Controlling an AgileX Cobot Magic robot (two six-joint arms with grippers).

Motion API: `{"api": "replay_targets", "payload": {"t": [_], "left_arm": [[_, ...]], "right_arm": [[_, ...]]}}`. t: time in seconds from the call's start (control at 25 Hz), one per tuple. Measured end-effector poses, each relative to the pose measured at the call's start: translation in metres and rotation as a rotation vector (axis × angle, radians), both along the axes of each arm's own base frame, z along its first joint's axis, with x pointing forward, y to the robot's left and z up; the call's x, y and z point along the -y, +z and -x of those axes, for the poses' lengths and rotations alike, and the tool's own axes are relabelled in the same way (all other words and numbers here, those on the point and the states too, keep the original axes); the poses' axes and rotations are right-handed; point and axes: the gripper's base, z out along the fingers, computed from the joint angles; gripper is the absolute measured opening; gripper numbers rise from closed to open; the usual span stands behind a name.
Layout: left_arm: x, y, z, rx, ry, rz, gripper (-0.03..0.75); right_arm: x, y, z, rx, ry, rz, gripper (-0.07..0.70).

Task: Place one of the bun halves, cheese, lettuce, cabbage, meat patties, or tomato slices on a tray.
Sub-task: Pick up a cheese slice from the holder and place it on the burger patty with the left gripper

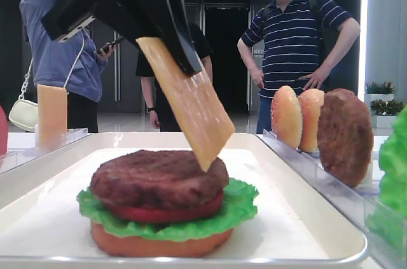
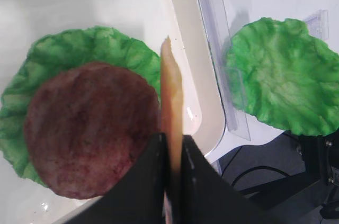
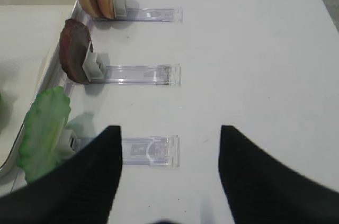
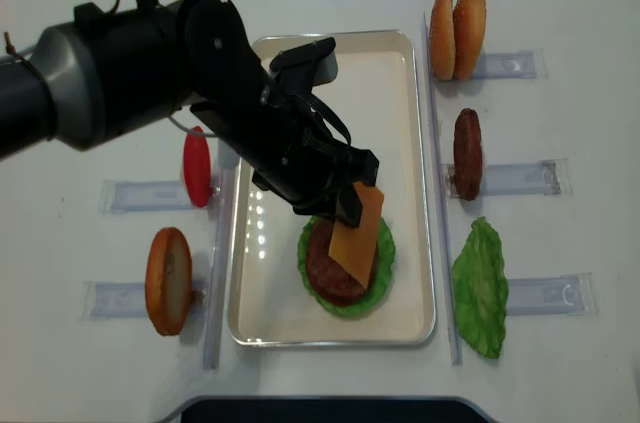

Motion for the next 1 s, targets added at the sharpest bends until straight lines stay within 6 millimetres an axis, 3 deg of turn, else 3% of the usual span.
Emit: {"api": "replay_targets", "payload": {"t": [1.0], "left_arm": [[-0.004,-0.0088,0.0051,-0.014,-0.019,-0.019,0.03]], "right_arm": [[0.0,0.0,0.0,0.0,0.0,0.0,0.417]]}}
